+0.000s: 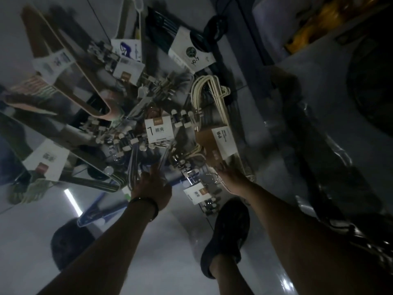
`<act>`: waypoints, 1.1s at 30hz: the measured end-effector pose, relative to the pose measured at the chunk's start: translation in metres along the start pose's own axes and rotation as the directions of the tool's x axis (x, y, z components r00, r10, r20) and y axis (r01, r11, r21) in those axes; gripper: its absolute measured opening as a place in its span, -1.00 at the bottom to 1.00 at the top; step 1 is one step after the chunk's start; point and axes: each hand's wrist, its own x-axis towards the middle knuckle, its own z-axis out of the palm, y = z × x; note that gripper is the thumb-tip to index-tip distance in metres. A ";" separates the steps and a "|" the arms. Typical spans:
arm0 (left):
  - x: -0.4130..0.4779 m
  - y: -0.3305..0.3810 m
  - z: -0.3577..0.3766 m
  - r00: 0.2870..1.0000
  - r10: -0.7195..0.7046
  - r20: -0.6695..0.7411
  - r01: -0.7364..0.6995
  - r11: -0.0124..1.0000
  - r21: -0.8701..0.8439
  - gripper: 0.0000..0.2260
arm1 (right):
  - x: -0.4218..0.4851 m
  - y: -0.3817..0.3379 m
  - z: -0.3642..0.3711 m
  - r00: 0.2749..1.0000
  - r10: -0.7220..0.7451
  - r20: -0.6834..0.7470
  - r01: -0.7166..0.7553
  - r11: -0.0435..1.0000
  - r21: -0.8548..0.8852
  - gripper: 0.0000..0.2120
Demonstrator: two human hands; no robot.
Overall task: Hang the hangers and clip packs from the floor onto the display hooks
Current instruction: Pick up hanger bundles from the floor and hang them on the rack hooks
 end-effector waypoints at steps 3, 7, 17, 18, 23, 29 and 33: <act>0.007 -0.004 0.005 0.999 0.029 -0.035 -0.026 0.996 0.082 -0.36 | -0.005 0.000 0.002 0.998 -0.033 -0.054 0.038 0.995 0.094 -0.70; -0.004 -0.007 0.018 0.992 0.058 -0.116 -0.038 0.986 0.163 -0.28 | -0.021 0.008 0.006 0.985 -0.071 -0.156 0.067 0.997 -0.034 -0.42; -0.023 -0.028 0.000 0.994 0.028 0.101 -0.031 0.999 0.029 -0.23 | -0.149 -0.013 -0.036 0.908 -0.218 -0.358 0.014 0.869 -0.495 -0.75; -0.026 -0.030 -0.005 0.991 0.035 0.128 -0.038 0.999 0.028 -0.22 | -0.164 -0.014 -0.034 0.911 -0.212 -0.355 -0.007 0.849 -0.528 -0.78; -0.062 -0.020 -0.027 0.988 0.027 0.155 -0.003 0.989 -0.151 -0.24 | -0.204 -0.014 -0.025 0.865 -0.236 -0.443 0.011 0.891 -0.453 -0.92; -0.123 0.045 -0.063 0.953 0.281 0.115 -0.115 0.685 -0.719 -0.45 | -0.210 -0.059 0.001 0.949 -0.136 -0.284 0.203 0.955 0.218 -0.76; -0.129 0.073 -0.074 0.893 0.331 0.304 0.141 0.436 -0.889 -0.59 | -0.218 -0.080 0.014 0.927 -0.241 -0.288 0.283 0.953 0.112 -0.84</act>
